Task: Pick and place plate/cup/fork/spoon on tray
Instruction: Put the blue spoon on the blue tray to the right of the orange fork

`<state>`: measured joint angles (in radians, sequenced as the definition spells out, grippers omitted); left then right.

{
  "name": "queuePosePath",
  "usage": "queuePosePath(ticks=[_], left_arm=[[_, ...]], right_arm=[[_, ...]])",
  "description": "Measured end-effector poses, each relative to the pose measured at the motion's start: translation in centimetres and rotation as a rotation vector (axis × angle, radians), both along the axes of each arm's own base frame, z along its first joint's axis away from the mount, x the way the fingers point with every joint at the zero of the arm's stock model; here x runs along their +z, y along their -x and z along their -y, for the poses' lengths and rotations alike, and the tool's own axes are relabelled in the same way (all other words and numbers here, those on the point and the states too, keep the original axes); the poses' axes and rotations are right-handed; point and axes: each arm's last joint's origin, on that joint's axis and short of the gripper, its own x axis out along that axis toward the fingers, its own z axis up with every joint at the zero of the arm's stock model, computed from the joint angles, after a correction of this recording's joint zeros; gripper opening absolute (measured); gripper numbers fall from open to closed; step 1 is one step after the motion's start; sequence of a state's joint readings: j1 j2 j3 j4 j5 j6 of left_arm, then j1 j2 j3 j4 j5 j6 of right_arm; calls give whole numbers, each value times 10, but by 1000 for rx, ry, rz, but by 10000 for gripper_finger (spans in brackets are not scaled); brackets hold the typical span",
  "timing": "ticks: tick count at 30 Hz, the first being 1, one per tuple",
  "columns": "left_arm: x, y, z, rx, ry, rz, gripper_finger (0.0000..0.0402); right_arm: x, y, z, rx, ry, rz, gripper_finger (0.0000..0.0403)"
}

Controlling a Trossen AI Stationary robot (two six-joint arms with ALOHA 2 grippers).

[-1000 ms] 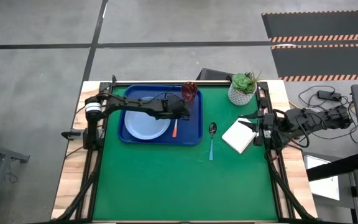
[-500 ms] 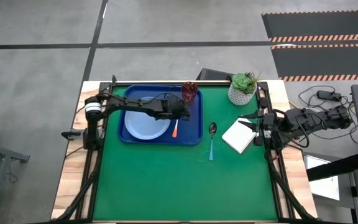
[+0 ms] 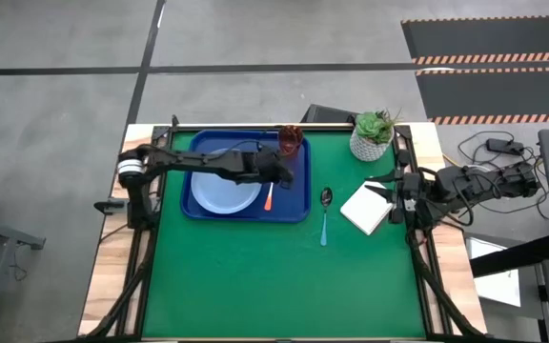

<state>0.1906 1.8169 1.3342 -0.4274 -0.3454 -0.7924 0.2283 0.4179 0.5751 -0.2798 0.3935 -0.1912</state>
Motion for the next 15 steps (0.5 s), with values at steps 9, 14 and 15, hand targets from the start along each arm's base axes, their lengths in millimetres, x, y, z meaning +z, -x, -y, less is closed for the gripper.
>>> queuePosePath(ticks=[9, 14, 15], left_arm=[[54, 22, 76, -570, -346, -29, 36], [68, 44, 107, -758, -531, 91, 35], [67, 49, 109, -776, -561, 107, 35]], right_arm=[[-23, -26, -6, -45, -194, -118, 59], [-47, -44, -10, -104, -341, -187, 59], [-51, -48, -11, -122, -373, -193, 59]])
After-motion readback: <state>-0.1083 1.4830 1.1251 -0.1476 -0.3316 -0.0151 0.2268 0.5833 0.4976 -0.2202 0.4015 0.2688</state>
